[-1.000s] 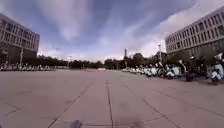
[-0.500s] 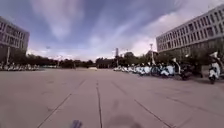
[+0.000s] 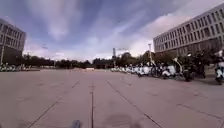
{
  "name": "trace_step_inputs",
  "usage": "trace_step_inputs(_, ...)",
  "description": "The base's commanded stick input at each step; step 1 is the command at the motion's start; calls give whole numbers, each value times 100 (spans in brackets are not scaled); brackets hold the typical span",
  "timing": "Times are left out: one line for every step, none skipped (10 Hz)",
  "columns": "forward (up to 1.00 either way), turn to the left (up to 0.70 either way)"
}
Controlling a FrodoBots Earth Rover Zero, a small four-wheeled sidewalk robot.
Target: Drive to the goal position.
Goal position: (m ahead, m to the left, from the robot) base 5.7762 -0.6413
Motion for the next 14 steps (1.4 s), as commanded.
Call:
trace_step_inputs(100,0)
trace_step_inputs(100,0)
trace_step_inputs(100,0)
trace_step_inputs(100,0)
trace_step_inputs(100,0)
trace_step_inputs(100,0)
trace_step_inputs(100,0)
trace_step_inputs(100,0)
trace_step_inputs(100,0)
trace_step_inputs(100,0)
trace_step_inputs(100,0)
trace_step_inputs(100,0)
trace_step_inputs(100,0)
trace_step_inputs(100,0)
